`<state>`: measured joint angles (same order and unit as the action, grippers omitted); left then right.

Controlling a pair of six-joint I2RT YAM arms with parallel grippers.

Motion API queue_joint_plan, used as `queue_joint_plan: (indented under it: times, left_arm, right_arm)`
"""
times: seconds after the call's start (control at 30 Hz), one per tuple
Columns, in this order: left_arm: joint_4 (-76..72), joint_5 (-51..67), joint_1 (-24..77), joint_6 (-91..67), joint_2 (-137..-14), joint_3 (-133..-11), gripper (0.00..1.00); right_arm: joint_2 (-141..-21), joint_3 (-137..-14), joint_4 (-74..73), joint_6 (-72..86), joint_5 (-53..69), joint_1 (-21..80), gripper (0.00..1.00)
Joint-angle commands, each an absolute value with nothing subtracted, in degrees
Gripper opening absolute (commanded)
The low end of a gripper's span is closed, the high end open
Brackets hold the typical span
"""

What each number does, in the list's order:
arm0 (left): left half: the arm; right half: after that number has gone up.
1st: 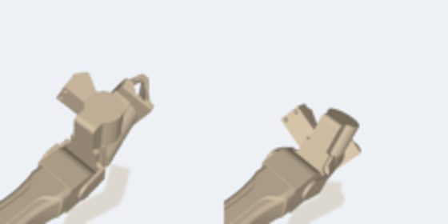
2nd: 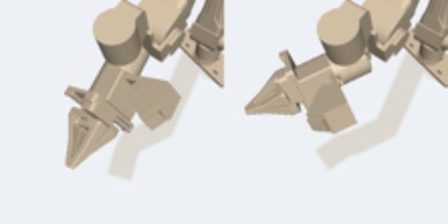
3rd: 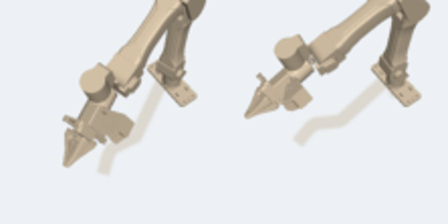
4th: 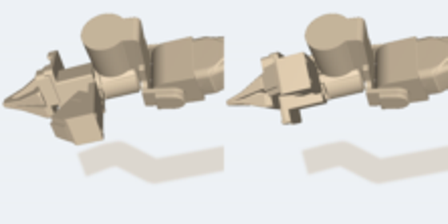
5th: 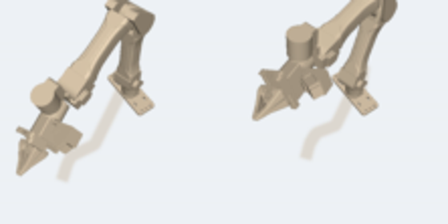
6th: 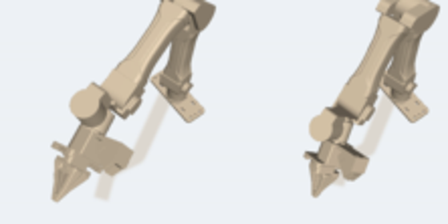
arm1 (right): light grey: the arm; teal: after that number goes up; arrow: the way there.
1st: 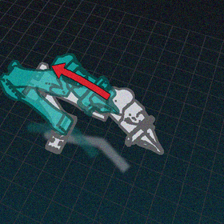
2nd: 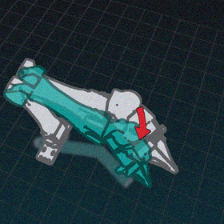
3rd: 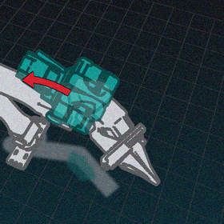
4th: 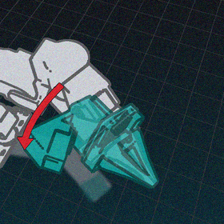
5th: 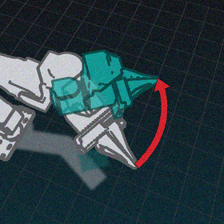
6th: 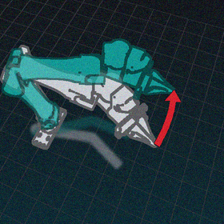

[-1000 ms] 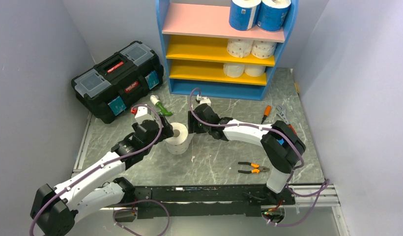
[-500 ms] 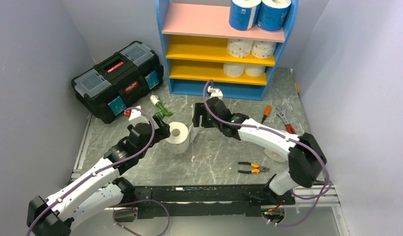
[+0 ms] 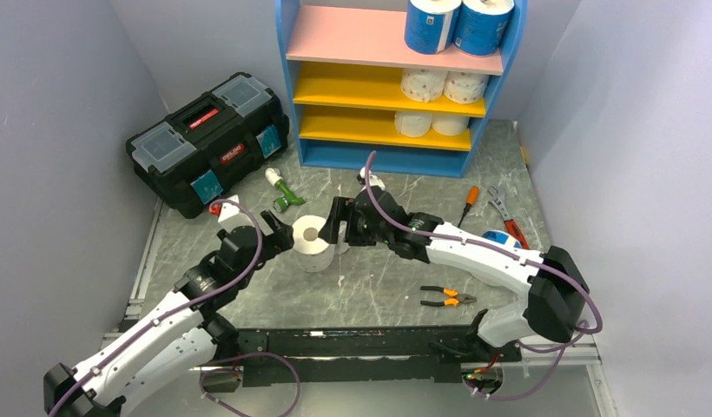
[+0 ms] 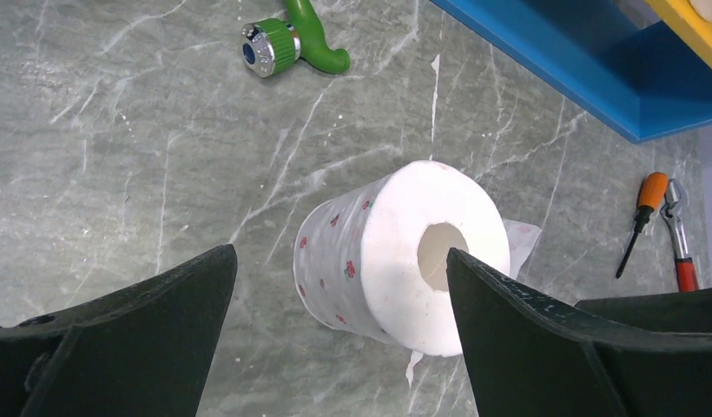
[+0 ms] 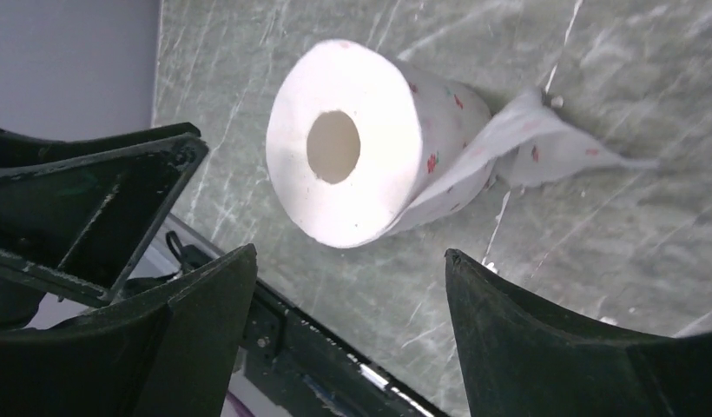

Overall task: Place and organize the paper towels onto the shelf
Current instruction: Move the paper towel to the center of the board.

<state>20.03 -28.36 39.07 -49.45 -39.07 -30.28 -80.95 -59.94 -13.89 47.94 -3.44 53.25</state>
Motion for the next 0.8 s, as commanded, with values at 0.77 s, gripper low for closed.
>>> queue_joint_plan:
  times: [0.77]
  left_arm:
    - [26.95, -31.30, 38.87, -53.61, -29.18, -26.23, 0.99]
  right_arm:
    - [-94.02, -69.50, -18.65, 53.77, -8.85, 53.26, 0.75]
